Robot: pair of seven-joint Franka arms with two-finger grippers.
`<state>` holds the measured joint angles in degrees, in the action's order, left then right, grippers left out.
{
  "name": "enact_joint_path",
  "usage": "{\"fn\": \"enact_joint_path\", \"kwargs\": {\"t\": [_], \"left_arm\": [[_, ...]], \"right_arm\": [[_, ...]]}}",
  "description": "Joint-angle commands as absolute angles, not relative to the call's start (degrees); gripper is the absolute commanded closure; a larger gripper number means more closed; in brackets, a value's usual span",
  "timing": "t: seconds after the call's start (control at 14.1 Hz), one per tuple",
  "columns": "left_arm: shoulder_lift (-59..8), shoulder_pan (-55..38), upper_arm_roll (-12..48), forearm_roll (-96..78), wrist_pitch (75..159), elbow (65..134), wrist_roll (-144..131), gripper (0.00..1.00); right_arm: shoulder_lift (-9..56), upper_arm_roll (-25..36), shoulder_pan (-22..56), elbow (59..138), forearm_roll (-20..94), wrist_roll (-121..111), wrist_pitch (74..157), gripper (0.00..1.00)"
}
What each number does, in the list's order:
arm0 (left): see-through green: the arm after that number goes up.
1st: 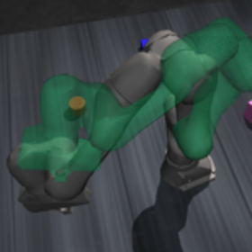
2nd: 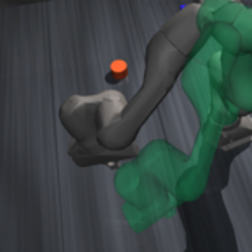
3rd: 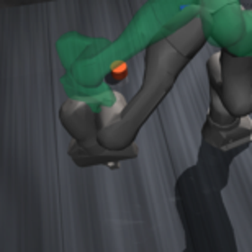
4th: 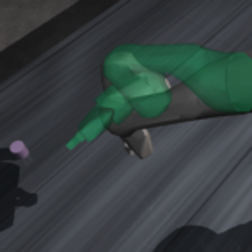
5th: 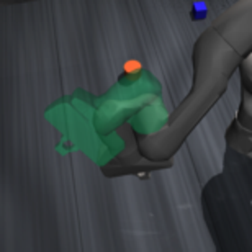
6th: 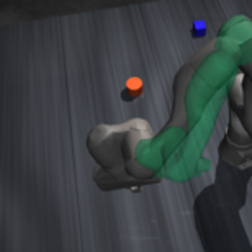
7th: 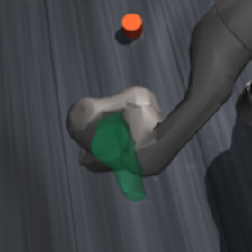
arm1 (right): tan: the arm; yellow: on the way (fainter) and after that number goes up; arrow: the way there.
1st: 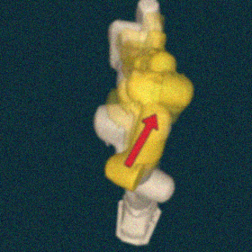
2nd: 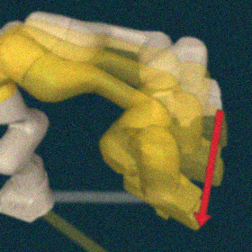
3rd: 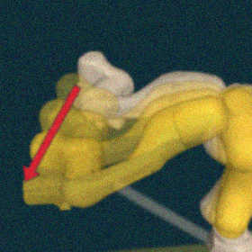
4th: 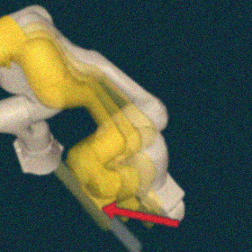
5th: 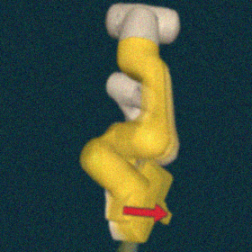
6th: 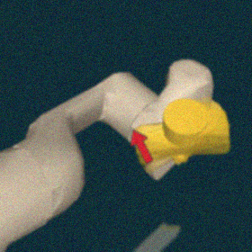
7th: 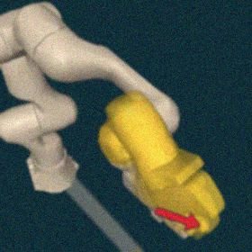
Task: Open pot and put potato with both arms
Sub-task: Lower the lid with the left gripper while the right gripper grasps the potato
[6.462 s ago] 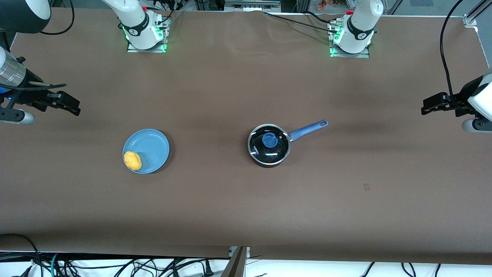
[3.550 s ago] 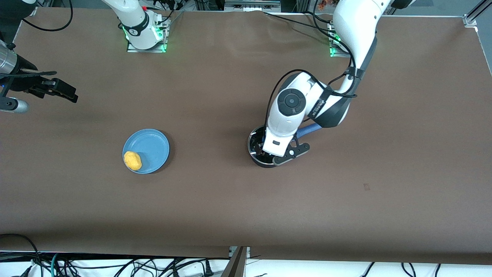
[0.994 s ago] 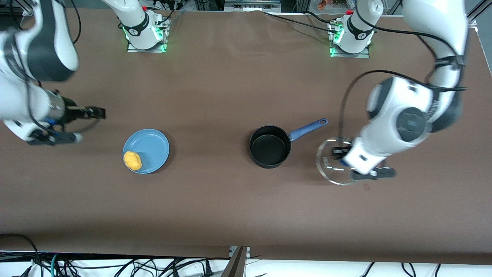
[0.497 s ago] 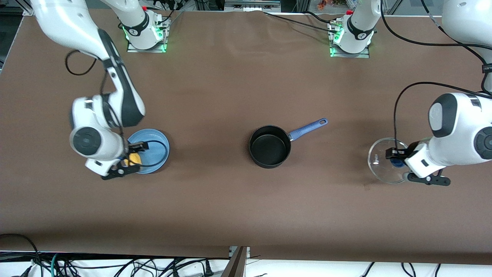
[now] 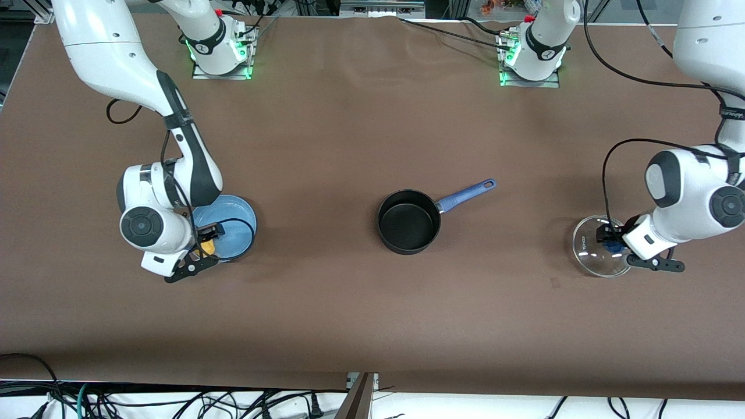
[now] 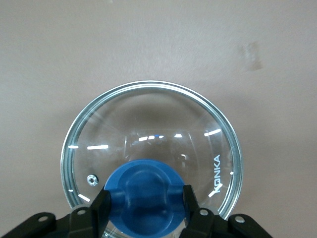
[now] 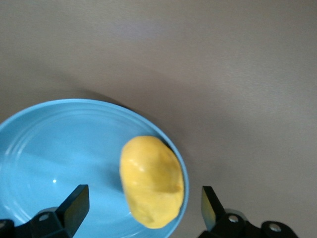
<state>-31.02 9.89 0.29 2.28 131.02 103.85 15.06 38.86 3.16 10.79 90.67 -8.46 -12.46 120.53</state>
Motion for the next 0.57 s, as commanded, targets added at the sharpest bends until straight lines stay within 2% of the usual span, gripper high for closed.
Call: {"fn": "enact_joint_path", "kwargs": {"t": [0.0, 0.07, 0.14, 0.28, 0.36, 0.5], "left_arm": [[-30.9, 10.0, 0.3, 1.1, 132.7, 105.2, 16.5, 0.6], [-31.3, 10.4, 0.2, 1.1, 132.8, 105.1, 16.5, 0.58], [-31.4, 10.5, 0.2, 1.1, 132.7, 105.1, 16.4, 0.51], [-31.3, 10.5, 0.2, 1.1, 132.0, 104.3, 14.9, 0.15], [-30.8, 10.5, 0.3, 1.1, 131.2, 103.4, 13.9, 0.0], [-29.2, 10.2, 0.6, 1.1, 124.4, 99.9, 12.5, 0.0]], "right_arm": [[40.0, 2.8, 10.6, 90.4, -8.8, -13.5, 121.4, 0.02], [40.3, 2.8, 10.8, 90.4, -8.7, -13.1, 121.4, 0.07], [40.3, 2.7, 10.8, 90.5, -8.4, -13.0, 121.5, 0.13], [40.4, 2.6, 10.8, 91.3, -8.2, -12.9, 122.0, 0.24], [40.3, 2.6, 10.8, 91.4, -8.2, -12.9, 122.0, 0.36], [40.1, 2.4, 10.8, 91.1, -8.1, -12.4, 121.6, 0.71]]}}
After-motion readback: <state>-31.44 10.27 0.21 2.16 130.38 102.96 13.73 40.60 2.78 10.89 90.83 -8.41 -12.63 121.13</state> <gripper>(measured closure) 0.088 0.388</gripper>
